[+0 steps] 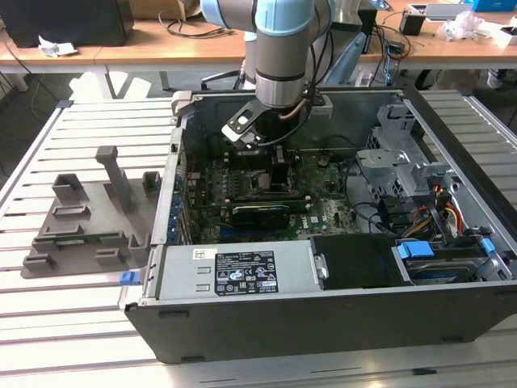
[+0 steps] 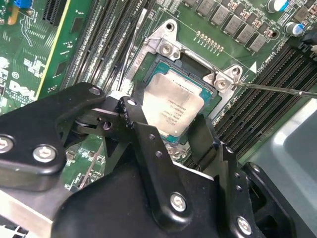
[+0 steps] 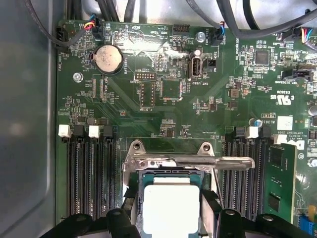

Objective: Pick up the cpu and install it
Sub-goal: 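Place the cpu into insertion slot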

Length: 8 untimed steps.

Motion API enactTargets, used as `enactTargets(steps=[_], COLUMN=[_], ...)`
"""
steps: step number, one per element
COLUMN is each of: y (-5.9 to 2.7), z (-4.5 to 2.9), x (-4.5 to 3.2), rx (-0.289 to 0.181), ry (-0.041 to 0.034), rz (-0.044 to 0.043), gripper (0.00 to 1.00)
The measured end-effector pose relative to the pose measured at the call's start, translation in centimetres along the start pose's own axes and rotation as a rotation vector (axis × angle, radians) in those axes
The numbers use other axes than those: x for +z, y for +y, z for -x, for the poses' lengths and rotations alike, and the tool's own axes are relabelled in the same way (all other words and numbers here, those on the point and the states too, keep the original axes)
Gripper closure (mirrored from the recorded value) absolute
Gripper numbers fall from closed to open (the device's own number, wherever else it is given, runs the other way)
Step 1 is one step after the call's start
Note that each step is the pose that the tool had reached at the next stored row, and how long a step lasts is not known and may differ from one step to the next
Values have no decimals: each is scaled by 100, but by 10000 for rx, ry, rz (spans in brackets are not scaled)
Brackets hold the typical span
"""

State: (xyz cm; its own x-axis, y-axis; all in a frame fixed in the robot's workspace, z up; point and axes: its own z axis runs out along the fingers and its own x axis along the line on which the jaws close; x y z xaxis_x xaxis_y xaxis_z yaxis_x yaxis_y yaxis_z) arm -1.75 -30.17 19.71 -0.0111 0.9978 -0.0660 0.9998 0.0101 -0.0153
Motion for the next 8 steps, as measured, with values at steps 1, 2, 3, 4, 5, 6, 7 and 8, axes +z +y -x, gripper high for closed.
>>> enactTargets(steps=[1, 2, 3, 4, 5, 6, 7, 8], y=[-1, -1, -2, -3, -3, -4, -3, -3], z=[0, -1, -1, -2, -5, -10, -12, -11], x=[-12, -46, -100, -140, -173, -218, -243, -255], rx=[0, 1, 1, 3, 2, 2, 2, 1], ry=[-30, -45, -51, -61, -73, -84, -88, -89], rz=[-1, -1, 0, 1, -1, -1, -1, -1], gripper=[38, 38, 38, 38, 38, 40, 40, 46])
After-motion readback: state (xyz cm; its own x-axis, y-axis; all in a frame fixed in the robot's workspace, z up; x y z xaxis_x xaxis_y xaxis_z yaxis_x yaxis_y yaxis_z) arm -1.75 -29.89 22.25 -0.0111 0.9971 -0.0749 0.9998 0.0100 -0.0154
